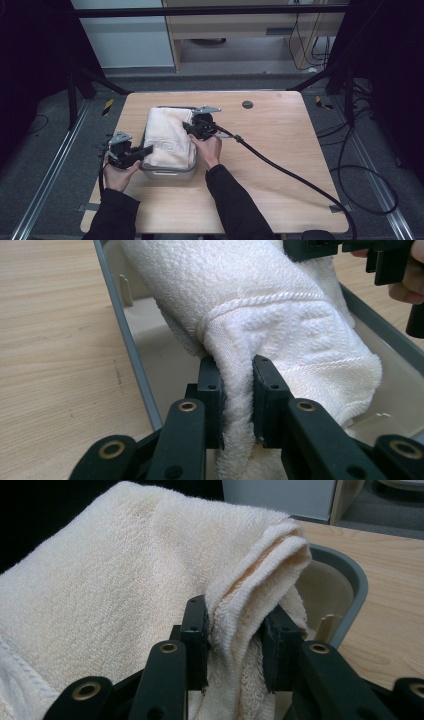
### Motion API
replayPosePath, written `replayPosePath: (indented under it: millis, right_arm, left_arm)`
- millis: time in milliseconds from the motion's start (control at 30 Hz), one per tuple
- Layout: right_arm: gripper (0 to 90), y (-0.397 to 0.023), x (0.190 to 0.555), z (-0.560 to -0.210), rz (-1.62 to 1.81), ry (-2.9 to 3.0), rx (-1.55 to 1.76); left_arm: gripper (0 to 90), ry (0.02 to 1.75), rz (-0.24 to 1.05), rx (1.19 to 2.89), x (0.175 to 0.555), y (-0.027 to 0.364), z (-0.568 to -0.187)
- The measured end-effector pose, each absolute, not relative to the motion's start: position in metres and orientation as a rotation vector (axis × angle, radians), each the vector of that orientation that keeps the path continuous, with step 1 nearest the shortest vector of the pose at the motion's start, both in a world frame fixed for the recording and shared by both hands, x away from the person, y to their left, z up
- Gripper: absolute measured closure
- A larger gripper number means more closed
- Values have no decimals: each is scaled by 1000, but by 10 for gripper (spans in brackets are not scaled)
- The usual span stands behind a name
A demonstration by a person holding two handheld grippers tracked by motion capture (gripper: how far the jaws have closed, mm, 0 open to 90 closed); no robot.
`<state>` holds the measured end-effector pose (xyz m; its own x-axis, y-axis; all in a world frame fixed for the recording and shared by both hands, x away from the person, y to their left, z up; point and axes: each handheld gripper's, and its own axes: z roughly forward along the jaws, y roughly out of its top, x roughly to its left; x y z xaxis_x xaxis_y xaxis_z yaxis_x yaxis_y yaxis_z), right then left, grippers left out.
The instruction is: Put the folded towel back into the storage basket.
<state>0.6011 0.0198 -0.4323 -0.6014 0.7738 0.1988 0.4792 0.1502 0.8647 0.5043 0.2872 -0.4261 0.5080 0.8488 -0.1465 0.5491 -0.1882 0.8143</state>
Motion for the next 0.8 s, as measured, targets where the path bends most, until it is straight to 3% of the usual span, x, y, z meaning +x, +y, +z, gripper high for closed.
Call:
replayPosePath:
  millis: [367,800]
  right_arm:
    - [670,22,599,-441,1384,2142,1200]
    - [611,24,597,-446,1334,2152,1156]
  left_arm:
    - [744,1203,466,1910,508,278,-433]
    - [592,1227,547,1873,505,280,-429]
